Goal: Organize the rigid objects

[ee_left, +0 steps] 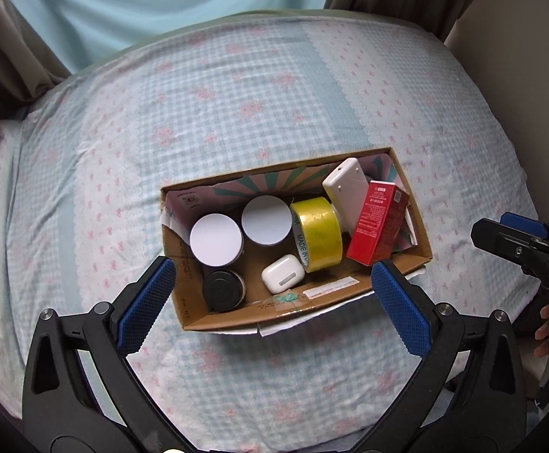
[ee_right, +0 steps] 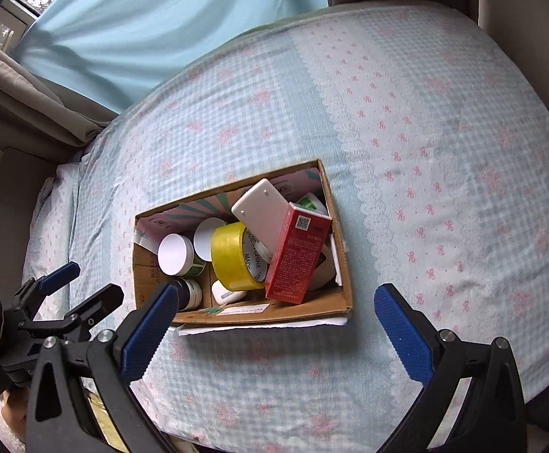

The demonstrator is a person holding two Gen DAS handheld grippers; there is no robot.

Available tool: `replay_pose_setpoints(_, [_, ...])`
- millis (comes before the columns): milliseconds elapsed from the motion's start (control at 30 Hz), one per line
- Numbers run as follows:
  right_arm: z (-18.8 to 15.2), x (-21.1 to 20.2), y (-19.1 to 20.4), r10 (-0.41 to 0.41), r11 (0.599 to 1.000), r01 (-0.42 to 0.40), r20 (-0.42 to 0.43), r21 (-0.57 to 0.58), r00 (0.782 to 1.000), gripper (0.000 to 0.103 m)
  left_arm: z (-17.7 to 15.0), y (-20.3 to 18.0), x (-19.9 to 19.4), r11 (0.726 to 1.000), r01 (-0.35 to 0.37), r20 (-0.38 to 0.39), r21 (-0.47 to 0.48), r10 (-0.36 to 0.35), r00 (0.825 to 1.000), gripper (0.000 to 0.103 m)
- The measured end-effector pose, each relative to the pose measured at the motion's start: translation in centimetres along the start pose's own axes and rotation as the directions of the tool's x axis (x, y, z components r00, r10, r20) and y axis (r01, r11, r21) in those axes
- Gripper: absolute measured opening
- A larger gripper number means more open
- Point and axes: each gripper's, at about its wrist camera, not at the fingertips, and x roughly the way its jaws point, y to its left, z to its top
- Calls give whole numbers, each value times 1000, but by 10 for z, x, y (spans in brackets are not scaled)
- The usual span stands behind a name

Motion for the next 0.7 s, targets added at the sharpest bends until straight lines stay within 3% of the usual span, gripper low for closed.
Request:
replay_pose_setpoints(100, [6, -53, 4, -28, 997, 34, 71, -72, 997, 103, 3, -12, -51, 999, -10, 77, -32, 12, 997, 103])
replay_pose_setpoints(200, [14, -115, 13, -69, 985, 95, 181, -143, 981, 103, 7, -28, -108, 998, -21, 181, -58, 32, 983, 103])
replay_pose_setpoints(300, [17, -176, 20, -108, 970, 168, 302, -178, 947, 103, 6, -41, -160, 996, -1, 284, -88, 26, 958, 103])
replay_pose_setpoints(400, [14, -221, 24, -125, 960, 212, 397, -182, 909, 103, -1, -52, -204, 993, -4, 387, -117, 49, 921, 103])
replay_pose_setpoints(467, [7, -238, 26, -146, 950, 250, 444, -185, 884, 103, -7, -59, -227, 992, -6, 446, -126, 62, 893, 103])
replay_pose_setpoints(567, [-3, -249, 24, -154, 944, 272, 480, -186, 863, 103, -15, -68, -246, 991, -18, 500, -132, 82, 862, 103])
replay_pose_setpoints(700, [-14, -250, 18, -167, 939, 290, 494, -183, 853, 103, -24, -74, -250, 990, -15, 515, -138, 85, 853, 103])
